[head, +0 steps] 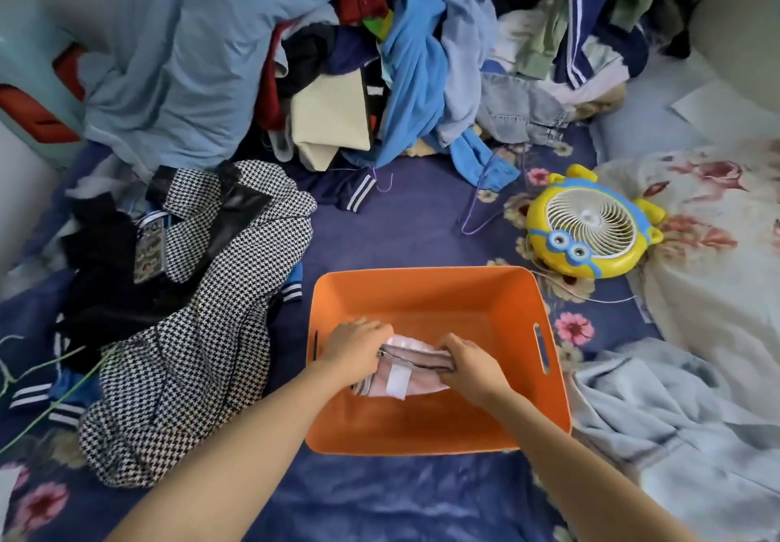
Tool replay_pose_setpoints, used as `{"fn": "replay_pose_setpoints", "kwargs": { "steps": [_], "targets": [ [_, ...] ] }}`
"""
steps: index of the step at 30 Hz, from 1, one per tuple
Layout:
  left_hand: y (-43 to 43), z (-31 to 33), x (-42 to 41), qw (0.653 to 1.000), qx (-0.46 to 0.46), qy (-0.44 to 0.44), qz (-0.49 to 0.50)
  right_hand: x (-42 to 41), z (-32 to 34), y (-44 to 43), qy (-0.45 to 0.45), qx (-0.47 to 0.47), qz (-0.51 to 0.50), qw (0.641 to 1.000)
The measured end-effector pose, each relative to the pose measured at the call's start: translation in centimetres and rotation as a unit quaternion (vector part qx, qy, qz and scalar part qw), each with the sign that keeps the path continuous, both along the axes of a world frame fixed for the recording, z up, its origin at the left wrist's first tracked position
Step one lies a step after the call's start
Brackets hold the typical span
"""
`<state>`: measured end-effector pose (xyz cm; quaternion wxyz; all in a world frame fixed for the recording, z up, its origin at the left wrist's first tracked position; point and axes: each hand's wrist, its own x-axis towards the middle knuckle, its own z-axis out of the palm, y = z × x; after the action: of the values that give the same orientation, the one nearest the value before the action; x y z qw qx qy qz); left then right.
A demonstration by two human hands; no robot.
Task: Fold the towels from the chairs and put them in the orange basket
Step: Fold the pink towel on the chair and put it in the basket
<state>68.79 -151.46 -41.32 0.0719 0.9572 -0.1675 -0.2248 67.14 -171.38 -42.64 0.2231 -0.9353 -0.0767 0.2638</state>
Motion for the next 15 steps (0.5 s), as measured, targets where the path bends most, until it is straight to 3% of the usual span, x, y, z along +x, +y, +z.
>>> {"fn": "replay_pose_setpoints", "kwargs": {
  "steps": [4,8,10,12,15],
  "targets": [
    [0.1,-2.1,1.5,0.999,0.036,0.006,0.009,1.4,-2.5,0.6,0.036,0.036,-0.073,0.996],
    [0.0,-3.0,1.1,0.996,0.055,-0.073,-0.017,1.2,-3.5,1.6,-0.022,0.036,-0.113,0.993],
    [-0.2,-3.6,0.3,0.992,0.068,-0.098,-0.032,0.7,-4.8,2.1,-0.054,0.030,-0.080,0.995],
    [-0.2,-5.1,-0.5,0.993,0.104,-0.048,-0.010,0.8,-6.9,2.8,-0.055,-0.005,-0.008,0.998],
    [-0.2,-9.3,-1.8,0.981,0.171,0.087,-0.018,0.9,-10.3,4.0,0.075,-0.091,0.157,0.981]
  ]
}}
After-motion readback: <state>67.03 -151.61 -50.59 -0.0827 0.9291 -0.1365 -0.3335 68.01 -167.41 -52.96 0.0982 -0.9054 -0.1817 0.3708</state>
